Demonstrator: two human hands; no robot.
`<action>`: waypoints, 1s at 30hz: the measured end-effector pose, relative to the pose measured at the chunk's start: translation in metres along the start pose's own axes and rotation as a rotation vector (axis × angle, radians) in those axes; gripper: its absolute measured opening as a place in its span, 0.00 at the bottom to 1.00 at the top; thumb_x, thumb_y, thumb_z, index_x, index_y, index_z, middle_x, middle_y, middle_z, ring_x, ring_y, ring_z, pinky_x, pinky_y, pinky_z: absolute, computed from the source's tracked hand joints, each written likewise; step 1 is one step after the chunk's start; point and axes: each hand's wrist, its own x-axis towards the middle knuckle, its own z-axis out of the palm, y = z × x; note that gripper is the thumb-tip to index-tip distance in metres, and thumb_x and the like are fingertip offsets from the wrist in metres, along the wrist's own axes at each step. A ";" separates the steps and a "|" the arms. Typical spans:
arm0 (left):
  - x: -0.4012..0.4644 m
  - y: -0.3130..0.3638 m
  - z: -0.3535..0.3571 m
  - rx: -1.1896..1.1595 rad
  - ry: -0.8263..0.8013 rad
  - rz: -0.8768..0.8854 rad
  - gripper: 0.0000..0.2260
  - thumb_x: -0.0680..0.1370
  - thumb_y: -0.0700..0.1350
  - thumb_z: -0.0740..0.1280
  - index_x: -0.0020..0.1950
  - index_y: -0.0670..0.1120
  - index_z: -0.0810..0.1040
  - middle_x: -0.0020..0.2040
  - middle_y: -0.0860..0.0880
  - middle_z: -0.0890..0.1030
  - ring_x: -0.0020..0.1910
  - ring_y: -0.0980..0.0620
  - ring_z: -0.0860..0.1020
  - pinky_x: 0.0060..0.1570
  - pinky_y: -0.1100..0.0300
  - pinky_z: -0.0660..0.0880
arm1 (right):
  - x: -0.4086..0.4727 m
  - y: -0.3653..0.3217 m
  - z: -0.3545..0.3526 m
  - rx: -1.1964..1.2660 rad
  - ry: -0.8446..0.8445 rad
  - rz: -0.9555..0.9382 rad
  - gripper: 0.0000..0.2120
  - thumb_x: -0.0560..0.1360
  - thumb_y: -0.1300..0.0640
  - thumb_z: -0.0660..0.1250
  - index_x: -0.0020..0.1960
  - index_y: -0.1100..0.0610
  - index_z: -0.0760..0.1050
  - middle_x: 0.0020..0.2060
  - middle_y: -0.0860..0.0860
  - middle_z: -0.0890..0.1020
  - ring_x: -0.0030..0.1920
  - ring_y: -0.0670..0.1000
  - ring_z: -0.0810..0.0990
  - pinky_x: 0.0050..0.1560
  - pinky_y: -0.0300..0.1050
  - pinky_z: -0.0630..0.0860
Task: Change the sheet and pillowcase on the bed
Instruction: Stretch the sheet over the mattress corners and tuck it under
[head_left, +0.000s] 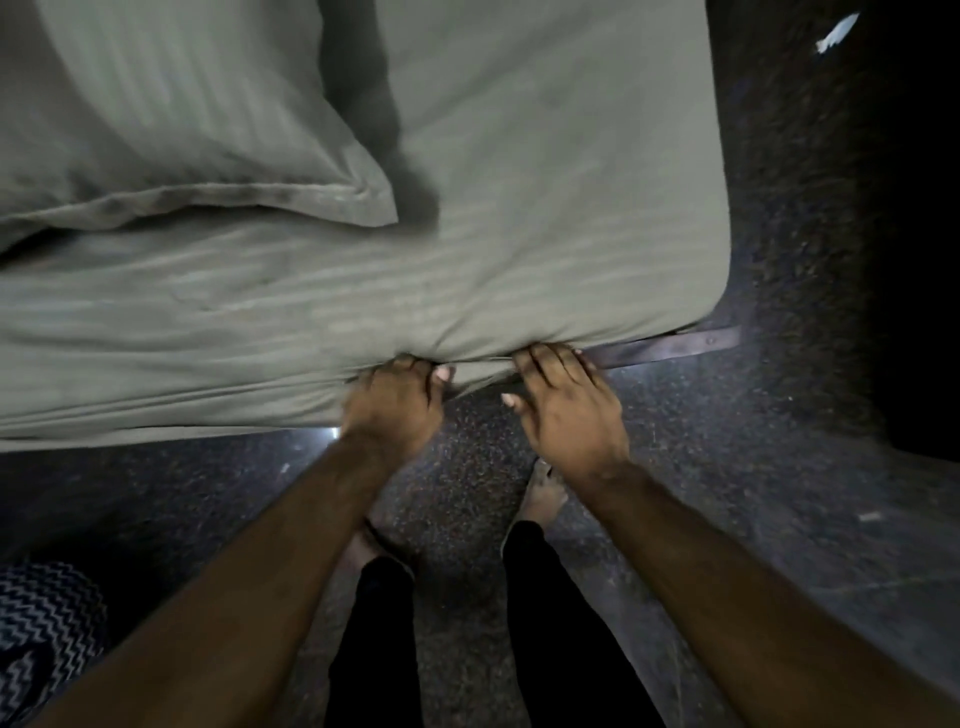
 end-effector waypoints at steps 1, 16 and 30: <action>0.007 -0.005 -0.002 -0.018 -0.048 -0.014 0.35 0.78 0.63 0.41 0.61 0.46 0.81 0.55 0.41 0.83 0.55 0.37 0.81 0.53 0.47 0.76 | 0.006 -0.005 -0.004 0.005 -0.016 0.019 0.25 0.80 0.41 0.61 0.69 0.56 0.75 0.63 0.54 0.78 0.65 0.56 0.75 0.70 0.52 0.68; -0.025 -0.004 -0.009 -0.231 0.257 0.120 0.14 0.80 0.54 0.65 0.52 0.47 0.86 0.47 0.43 0.86 0.45 0.48 0.85 0.38 0.55 0.77 | 0.107 0.012 -0.042 0.135 -0.938 0.127 0.33 0.65 0.33 0.76 0.60 0.55 0.80 0.54 0.52 0.82 0.57 0.57 0.81 0.54 0.46 0.74; -0.005 0.067 0.007 0.031 0.004 0.106 0.23 0.83 0.56 0.48 0.68 0.45 0.73 0.65 0.43 0.76 0.63 0.40 0.76 0.60 0.49 0.71 | 0.021 0.034 -0.025 0.320 -0.204 -0.183 0.21 0.76 0.56 0.61 0.68 0.56 0.76 0.63 0.55 0.80 0.63 0.58 0.78 0.66 0.51 0.72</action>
